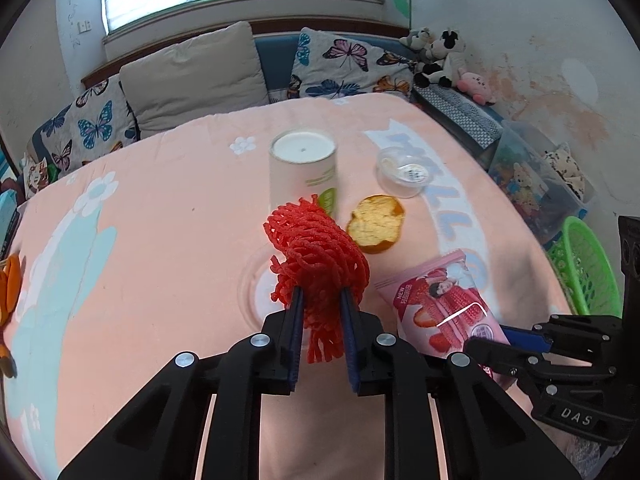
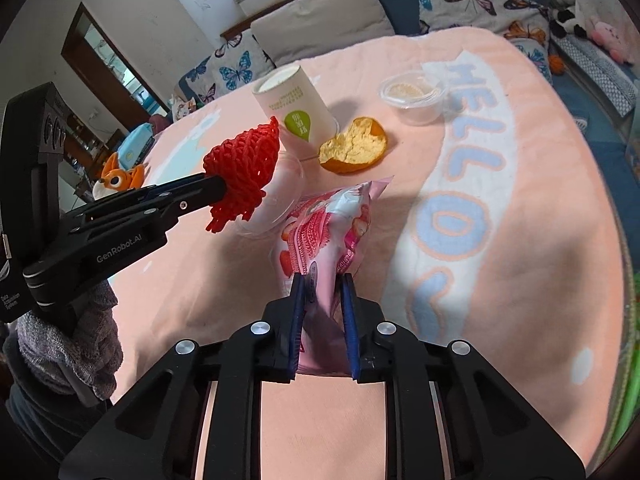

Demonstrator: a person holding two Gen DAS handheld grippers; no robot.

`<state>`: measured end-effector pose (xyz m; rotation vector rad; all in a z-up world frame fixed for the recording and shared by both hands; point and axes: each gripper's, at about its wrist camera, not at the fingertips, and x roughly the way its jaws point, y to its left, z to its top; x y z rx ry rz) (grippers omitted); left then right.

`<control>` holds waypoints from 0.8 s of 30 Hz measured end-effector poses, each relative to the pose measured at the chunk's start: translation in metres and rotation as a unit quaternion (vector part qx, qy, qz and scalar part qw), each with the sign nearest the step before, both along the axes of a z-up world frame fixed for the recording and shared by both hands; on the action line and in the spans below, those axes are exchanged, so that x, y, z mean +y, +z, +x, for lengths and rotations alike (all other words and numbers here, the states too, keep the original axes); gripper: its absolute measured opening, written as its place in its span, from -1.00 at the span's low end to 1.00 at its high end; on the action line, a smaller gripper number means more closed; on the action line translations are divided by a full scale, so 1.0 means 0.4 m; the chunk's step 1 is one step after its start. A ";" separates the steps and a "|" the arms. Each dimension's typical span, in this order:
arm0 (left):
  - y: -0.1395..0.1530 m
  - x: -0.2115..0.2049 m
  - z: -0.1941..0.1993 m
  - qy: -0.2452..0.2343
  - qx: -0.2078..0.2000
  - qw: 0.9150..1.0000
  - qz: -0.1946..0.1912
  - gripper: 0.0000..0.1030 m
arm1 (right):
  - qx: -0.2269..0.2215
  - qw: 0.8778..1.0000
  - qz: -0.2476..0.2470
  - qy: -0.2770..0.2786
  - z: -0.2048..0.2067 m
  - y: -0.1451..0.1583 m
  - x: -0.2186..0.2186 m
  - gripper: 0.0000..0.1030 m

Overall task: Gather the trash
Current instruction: 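Grasp the red mesh net with the left tool while the right tool grasps the pink snack packet, then carry both items over the green basket and open both tools to drop them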

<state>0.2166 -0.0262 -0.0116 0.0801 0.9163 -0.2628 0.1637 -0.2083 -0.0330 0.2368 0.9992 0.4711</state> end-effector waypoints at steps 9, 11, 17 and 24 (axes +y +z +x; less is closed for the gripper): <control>0.058 -0.070 -0.067 -0.034 -0.019 0.999 -0.008 -0.66 | -0.033 0.999 -0.002 -0.022 -0.063 0.056 -0.079 -0.65; 0.067 -0.090 -0.076 -0.042 -0.021 0.999 -0.010 -0.66 | -0.039 0.999 -0.006 -0.032 -0.078 0.067 -0.112 -0.65; 0.079 -0.179 -0.096 -0.077 -0.022 0.997 -0.016 -0.66 | -0.054 0.996 -0.022 -0.073 -0.125 0.090 -0.233 -0.65; 0.085 -0.332 -0.119 -0.127 -0.019 0.991 -0.025 -0.66 | -0.066 0.988 -0.050 -0.130 -0.172 0.108 -0.389 -0.65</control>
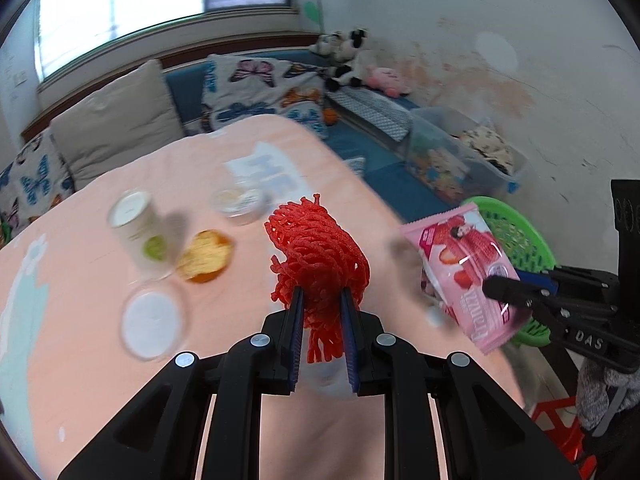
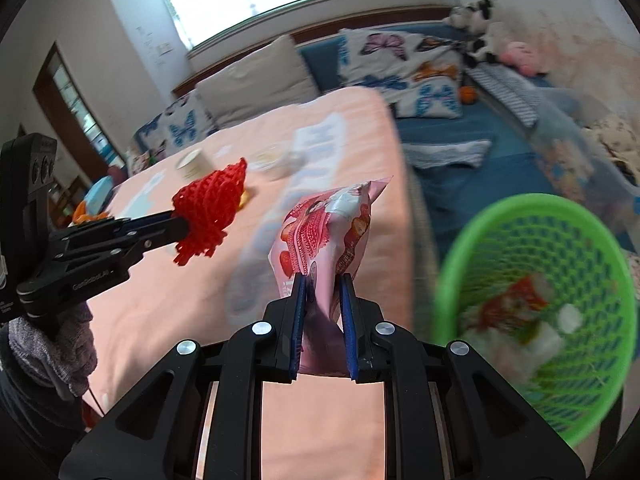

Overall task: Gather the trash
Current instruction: 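Carry both items over the green basket and open both tools to drop them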

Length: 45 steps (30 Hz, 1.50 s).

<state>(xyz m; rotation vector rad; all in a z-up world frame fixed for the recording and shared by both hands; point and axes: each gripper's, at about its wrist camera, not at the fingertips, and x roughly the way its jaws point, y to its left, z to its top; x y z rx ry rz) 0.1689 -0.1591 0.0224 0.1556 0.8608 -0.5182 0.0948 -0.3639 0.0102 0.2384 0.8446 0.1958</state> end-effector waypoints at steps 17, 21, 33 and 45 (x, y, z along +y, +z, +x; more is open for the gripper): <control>-0.007 -0.380 -0.049 -0.109 0.012 0.994 0.009 -0.65 | 0.030 0.991 -0.033 -0.128 -0.104 -0.062 -0.341 -0.56; -0.018 -0.443 -0.066 -0.125 0.020 0.992 0.013 -0.65 | 0.035 0.988 -0.026 -0.148 -0.125 -0.078 -0.386 -0.40; -0.065 -0.545 -0.097 -0.154 0.041 0.987 0.024 -0.52 | 0.028 0.985 -0.012 -0.170 -0.171 -0.073 -0.452 -0.06; -0.078 -0.536 -0.113 -0.153 0.039 0.987 0.024 -0.04 | 0.018 0.987 -0.010 -0.161 -0.175 -0.047 -0.431 0.07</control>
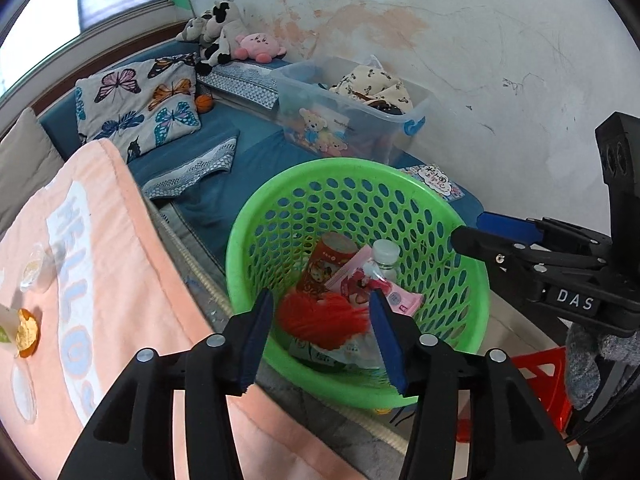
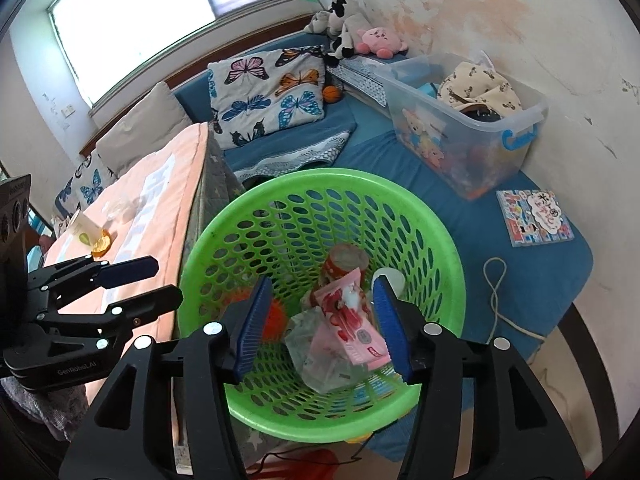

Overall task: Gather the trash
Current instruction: 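Carry both items over the green basket and open both tools to drop them, then move both tools back over the blanket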

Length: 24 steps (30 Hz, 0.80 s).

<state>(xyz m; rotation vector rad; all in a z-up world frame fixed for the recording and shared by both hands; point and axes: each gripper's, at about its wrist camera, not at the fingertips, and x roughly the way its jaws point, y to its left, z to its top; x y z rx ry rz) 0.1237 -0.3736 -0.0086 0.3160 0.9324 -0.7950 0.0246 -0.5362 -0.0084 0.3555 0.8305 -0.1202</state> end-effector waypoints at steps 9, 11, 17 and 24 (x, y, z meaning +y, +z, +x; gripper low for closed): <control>0.032 0.137 0.044 0.055 -0.011 0.998 -0.007 0.04 | -0.010 0.999 -0.008 0.030 0.035 0.035 0.074 0.18; 0.039 0.178 0.060 0.073 -0.013 0.997 -0.007 0.05 | -0.013 0.999 -0.006 0.040 0.049 0.042 0.098 0.20; 0.059 0.317 0.118 0.136 -0.029 0.990 0.001 0.07 | -0.020 0.997 -0.007 0.076 0.109 0.064 0.178 0.24; 0.089 0.497 0.208 0.227 -0.061 0.972 0.027 0.14 | -0.027 0.992 -0.014 0.124 0.189 0.090 0.287 0.31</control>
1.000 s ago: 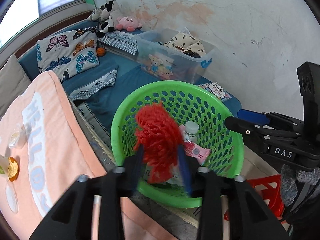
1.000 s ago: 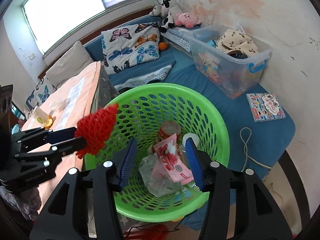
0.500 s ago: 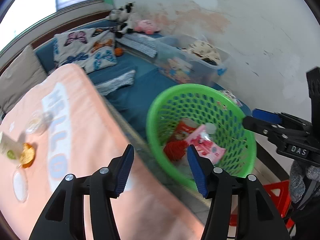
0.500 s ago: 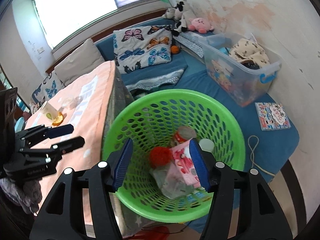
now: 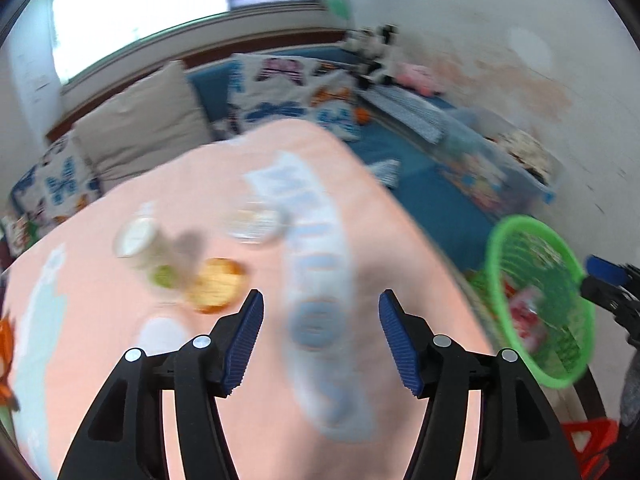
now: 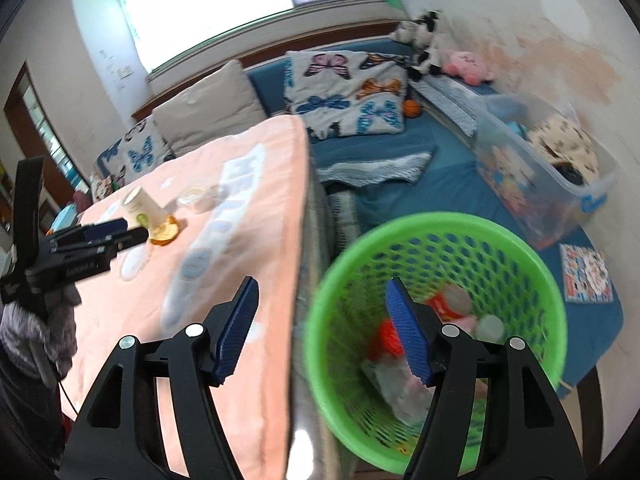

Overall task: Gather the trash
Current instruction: 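Move both tools back over the blanket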

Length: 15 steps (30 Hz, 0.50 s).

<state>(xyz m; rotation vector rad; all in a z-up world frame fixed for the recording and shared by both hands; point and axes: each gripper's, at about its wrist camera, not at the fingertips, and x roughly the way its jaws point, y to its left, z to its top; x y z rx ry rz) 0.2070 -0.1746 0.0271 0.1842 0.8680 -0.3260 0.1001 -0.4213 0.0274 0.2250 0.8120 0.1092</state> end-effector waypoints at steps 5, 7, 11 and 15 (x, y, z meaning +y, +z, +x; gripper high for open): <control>0.005 0.127 0.077 0.067 -0.010 0.998 0.013 0.19 | -0.005 1.000 -0.003 0.030 0.063 0.015 0.076 0.34; 0.001 0.164 0.105 0.085 -0.011 0.996 0.019 0.22 | -0.005 0.999 -0.007 0.042 0.092 0.018 0.108 0.34; -0.012 0.217 0.160 0.112 -0.013 0.993 0.028 0.25 | 0.001 0.998 -0.008 0.060 0.149 0.008 0.159 0.35; -0.039 0.252 0.209 0.129 -0.003 0.991 0.022 0.26 | 0.008 0.997 -0.004 0.073 0.213 -0.006 0.213 0.35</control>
